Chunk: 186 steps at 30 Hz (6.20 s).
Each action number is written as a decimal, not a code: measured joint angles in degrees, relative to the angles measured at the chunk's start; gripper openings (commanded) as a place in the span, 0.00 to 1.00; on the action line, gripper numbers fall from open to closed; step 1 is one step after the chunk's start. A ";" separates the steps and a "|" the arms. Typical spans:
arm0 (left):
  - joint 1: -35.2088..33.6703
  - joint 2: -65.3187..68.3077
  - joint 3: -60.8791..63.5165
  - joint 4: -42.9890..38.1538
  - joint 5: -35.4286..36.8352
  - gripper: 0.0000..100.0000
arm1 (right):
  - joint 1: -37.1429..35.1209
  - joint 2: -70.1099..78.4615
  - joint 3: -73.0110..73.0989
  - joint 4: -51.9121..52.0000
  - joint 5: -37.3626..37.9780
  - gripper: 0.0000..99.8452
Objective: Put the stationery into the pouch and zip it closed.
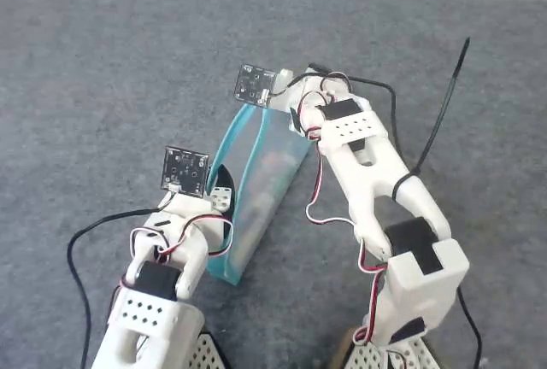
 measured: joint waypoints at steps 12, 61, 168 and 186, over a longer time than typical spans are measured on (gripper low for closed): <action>0.00 0.00 0.00 0.00 0.00 0.01 | -0.70 1.14 -1.76 -5.63 -5.01 0.25; 0.00 0.09 0.18 0.18 0.26 0.01 | -4.66 19.69 -37.10 19.87 -85.54 0.16; 0.53 0.09 0.26 -0.18 0.09 0.01 | 23.12 20.57 -37.10 54.42 -83.87 0.01; 4.31 0.09 0.09 -0.26 0.09 0.01 | 40.70 -15.91 -17.49 56.62 -67.08 0.01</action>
